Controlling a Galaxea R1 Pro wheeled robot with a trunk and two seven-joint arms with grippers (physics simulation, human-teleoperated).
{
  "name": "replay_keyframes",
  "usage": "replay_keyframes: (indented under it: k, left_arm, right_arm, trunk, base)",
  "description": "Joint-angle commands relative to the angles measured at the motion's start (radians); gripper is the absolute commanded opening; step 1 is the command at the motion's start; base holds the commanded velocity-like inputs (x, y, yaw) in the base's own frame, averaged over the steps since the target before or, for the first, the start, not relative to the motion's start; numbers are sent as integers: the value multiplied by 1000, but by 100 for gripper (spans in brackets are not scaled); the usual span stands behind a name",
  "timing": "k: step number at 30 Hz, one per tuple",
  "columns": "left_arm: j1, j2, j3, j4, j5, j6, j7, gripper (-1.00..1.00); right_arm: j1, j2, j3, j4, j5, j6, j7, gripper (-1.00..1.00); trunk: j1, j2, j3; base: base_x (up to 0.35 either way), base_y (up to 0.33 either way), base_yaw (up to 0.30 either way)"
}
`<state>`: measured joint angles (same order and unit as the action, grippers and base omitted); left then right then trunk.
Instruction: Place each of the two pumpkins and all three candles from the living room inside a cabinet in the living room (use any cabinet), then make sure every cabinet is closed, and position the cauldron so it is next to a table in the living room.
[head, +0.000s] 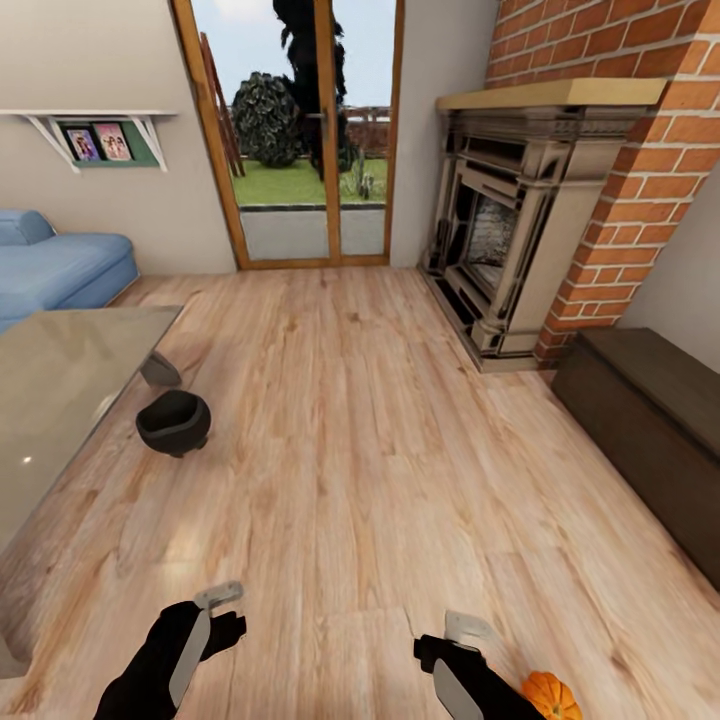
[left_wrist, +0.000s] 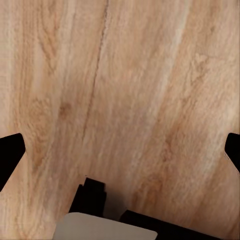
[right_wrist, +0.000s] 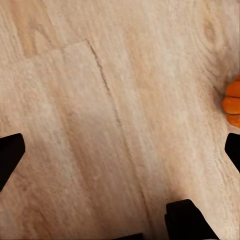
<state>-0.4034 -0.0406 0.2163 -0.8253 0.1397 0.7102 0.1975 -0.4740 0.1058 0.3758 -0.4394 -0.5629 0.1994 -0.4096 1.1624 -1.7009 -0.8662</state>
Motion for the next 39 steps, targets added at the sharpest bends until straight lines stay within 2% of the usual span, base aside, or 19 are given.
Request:
replay_keyframes:
  k: [1,22,39]
  left_arm:
    - [0,0,0,0,0,0,0,100]
    - [0,-1,0,0,-2,0,-1,100]
    - [0,-1,0,0,-2,0,-1,100]
  right_arm:
    - [0,0,0,0,0,0,0,100]
    - [0,-2,1,0,0,-6,1,100]
    - [0,-1,0,0,0,-6,2,100]
  trunk:
    - [0,0,1]
    - [0,0,34]
    - [0,0,49]
  base:
    - [249,225,0]
    - [264,192,-6]
    - [267,43,-112]
